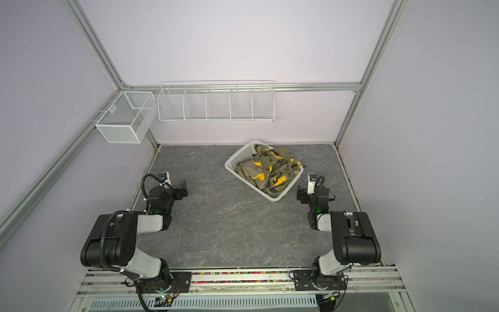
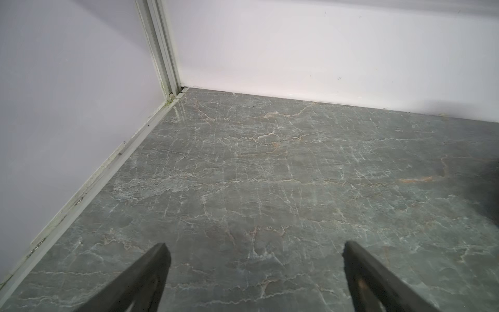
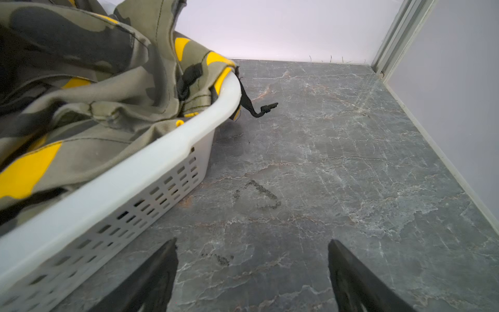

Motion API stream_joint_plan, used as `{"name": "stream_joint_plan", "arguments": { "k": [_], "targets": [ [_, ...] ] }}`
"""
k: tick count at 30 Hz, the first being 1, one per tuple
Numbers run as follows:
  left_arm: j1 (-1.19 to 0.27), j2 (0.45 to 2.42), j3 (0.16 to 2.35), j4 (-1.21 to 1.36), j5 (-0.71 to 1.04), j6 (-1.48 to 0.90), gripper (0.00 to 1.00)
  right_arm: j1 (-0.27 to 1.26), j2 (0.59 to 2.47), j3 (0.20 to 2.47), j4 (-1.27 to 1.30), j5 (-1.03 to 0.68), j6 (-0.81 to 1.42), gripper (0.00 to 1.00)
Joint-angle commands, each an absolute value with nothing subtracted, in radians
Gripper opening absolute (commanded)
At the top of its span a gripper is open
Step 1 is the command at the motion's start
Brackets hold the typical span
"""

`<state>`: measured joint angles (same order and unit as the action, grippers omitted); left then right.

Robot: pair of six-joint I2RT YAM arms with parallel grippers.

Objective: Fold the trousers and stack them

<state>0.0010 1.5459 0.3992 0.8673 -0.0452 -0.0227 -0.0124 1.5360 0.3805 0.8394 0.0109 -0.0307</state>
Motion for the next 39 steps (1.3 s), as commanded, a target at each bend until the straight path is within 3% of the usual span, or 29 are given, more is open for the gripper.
{"name": "stream_joint_plan", "arguments": {
  "k": [1,20,30,39],
  "targets": [
    [0.005,1.549,0.397,0.891,-0.05,-0.021,1.0,-0.017,1.532,0.384,0.87,0.009,-0.041,0.88],
    [0.003,1.502,0.395,0.864,-0.049,-0.018,1.0,-0.026,1.512,0.377,0.874,0.0,-0.035,0.88],
    [-0.144,1.24,0.664,0.235,-0.113,-0.069,0.99,-0.025,1.189,0.473,0.451,-0.109,-0.004,0.88],
    [-0.38,1.402,1.073,-0.155,-0.042,-0.127,0.99,0.043,1.046,0.67,-0.097,-0.226,0.128,0.88]
  ]
}}
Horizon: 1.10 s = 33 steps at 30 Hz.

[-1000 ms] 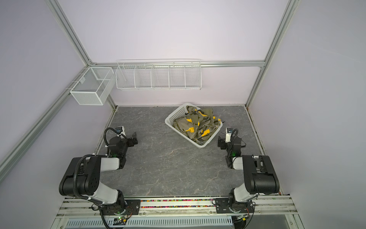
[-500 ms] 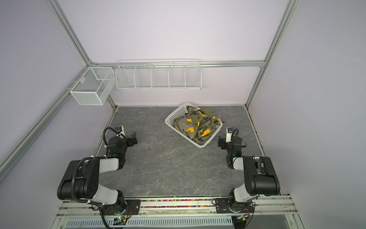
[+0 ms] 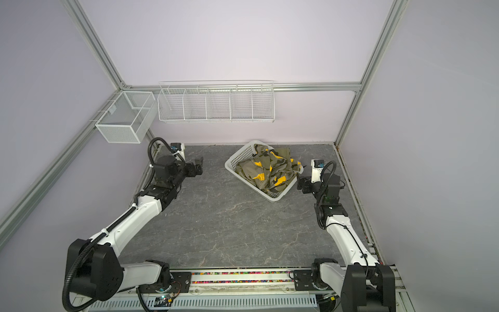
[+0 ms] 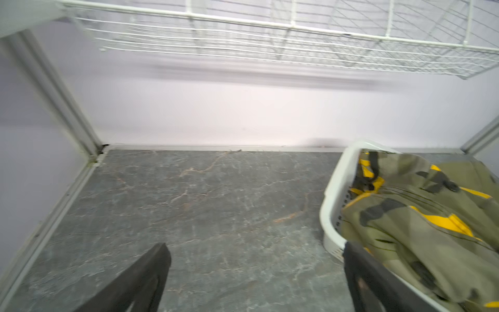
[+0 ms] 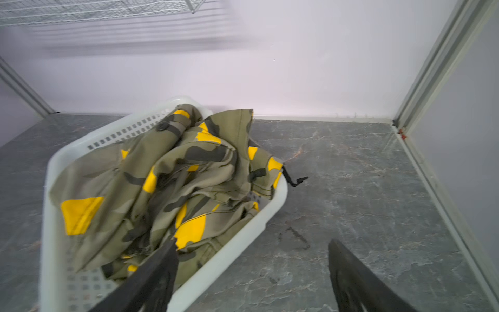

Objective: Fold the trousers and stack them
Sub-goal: 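Reach both grippers into the white basket and grasp the camouflage trousers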

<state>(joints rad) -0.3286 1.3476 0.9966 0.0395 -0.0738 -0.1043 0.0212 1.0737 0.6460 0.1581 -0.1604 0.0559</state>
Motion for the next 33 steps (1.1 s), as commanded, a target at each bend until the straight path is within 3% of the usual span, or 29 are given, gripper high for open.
{"name": "stream_joint_plan", "arguments": {
  "k": [1,10,22,33],
  "targets": [
    [-0.408,1.436,1.121,-0.182,-0.038,-0.134,0.99,0.051,1.037,0.68,-0.136,-0.235,0.159,0.88],
    [-0.579,1.77,1.487,-0.293,0.149,-0.16,1.0,0.148,1.043,0.778,-0.409,-0.101,0.502,0.93],
    [-0.673,2.128,1.844,-0.414,0.243,-0.238,0.99,0.249,1.159,0.823,-0.371,-0.045,0.758,1.0],
    [-0.719,2.374,2.086,-0.576,0.251,-0.239,1.0,0.279,1.318,0.912,-0.346,-0.011,0.867,0.85]
  ]
}}
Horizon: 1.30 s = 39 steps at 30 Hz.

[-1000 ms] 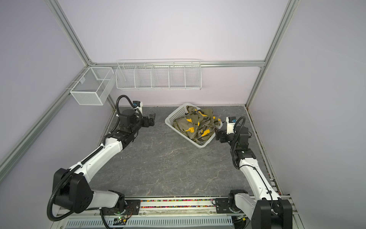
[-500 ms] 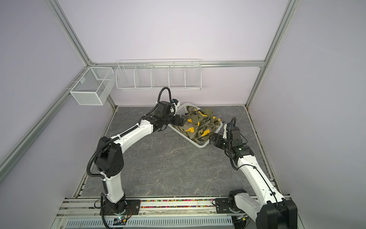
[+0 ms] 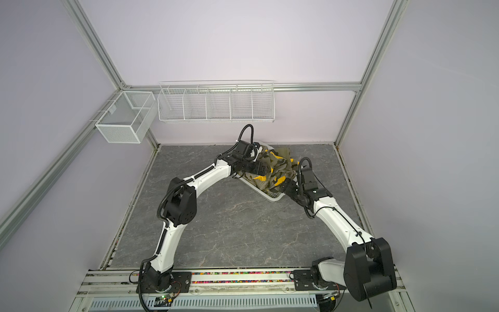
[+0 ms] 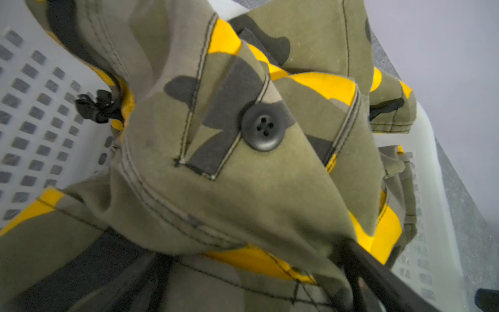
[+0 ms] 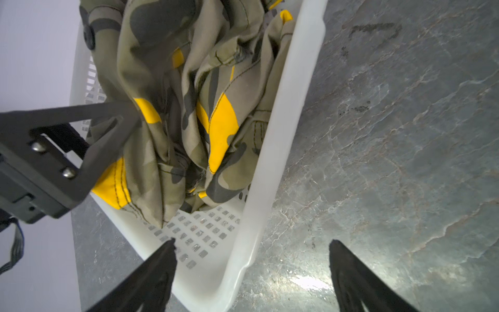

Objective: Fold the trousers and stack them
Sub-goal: 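Reach both grippers into the white basket and grasp the camouflage trousers, then lift the trousers out with the left gripper while the right gripper pushes the basket away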

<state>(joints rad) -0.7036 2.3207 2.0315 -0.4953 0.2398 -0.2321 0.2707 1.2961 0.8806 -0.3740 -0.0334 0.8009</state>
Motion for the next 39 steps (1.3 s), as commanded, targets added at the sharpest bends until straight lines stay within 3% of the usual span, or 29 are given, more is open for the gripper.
{"name": "stream_joint_plan", "arguments": {
  "k": [1,3,8,14,18,21,28,39],
  "targets": [
    [-0.723,2.394,2.107,-0.589,0.247,-0.236,1.0,0.281,1.33,0.916,-0.343,-0.007,0.872,0.84],
    [-0.731,2.445,2.169,-0.641,0.243,-0.218,0.97,0.286,1.354,0.923,-0.342,0.0,0.883,0.81],
    [-0.734,2.547,2.273,-0.727,0.258,-0.226,0.78,0.291,1.405,0.94,-0.336,0.019,0.904,0.73],
    [-0.735,2.558,2.296,-0.722,0.301,-0.245,0.27,0.293,1.47,0.957,-0.324,0.032,0.921,0.65],
    [-0.736,2.516,2.328,-0.723,0.308,-0.255,0.0,0.297,1.508,0.972,-0.325,0.048,0.926,0.52],
    [-0.735,2.461,2.333,-0.706,0.305,-0.276,0.0,0.3,1.528,0.99,-0.339,0.065,0.927,0.5],
    [-0.739,2.336,2.342,-0.7,0.289,-0.321,0.0,0.302,1.555,1.018,-0.353,0.096,0.943,0.32],
    [-0.747,2.13,2.348,-0.916,0.149,-0.287,0.0,0.291,1.569,1.072,-0.413,0.154,0.902,0.21]
  ]
}}
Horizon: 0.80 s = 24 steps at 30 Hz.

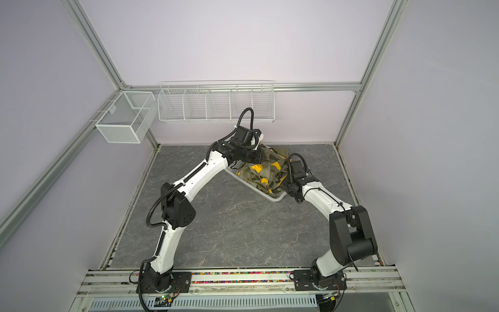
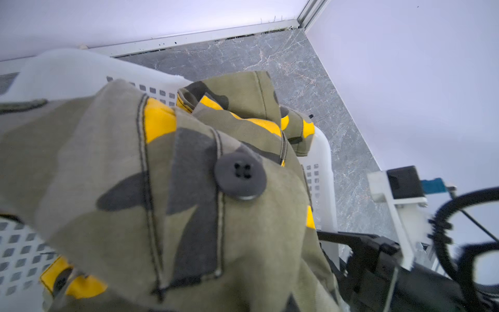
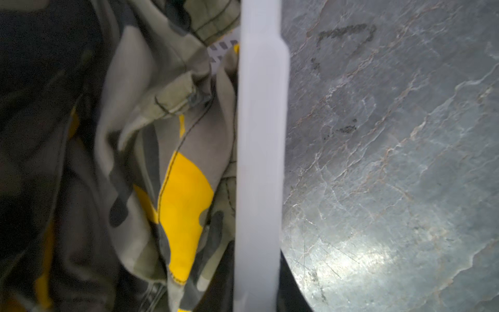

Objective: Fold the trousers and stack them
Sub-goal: 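Lift the trousers out with the left gripper while the right gripper pushes the basket away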

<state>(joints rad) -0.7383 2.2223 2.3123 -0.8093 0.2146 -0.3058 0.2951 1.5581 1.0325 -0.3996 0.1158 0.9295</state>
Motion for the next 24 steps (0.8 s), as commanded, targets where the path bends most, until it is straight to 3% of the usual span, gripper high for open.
{"name": "stream_joint_plan", "arguments": {
  "k": [1,9,24],
  "targets": [
    [-0.746,2.105,2.346,-0.945,0.126,-0.28,0.0,0.288,1.57,1.079,-0.418,0.16,0.891,0.21],
    [-0.735,1.86,2.227,-1.151,-0.062,-0.261,0.0,0.215,1.602,1.136,-0.426,0.174,0.799,0.19],
    [-0.615,1.406,1.775,-1.328,-0.227,-0.385,0.0,0.067,1.823,1.343,-0.393,0.123,0.544,0.19]
  ]
}}
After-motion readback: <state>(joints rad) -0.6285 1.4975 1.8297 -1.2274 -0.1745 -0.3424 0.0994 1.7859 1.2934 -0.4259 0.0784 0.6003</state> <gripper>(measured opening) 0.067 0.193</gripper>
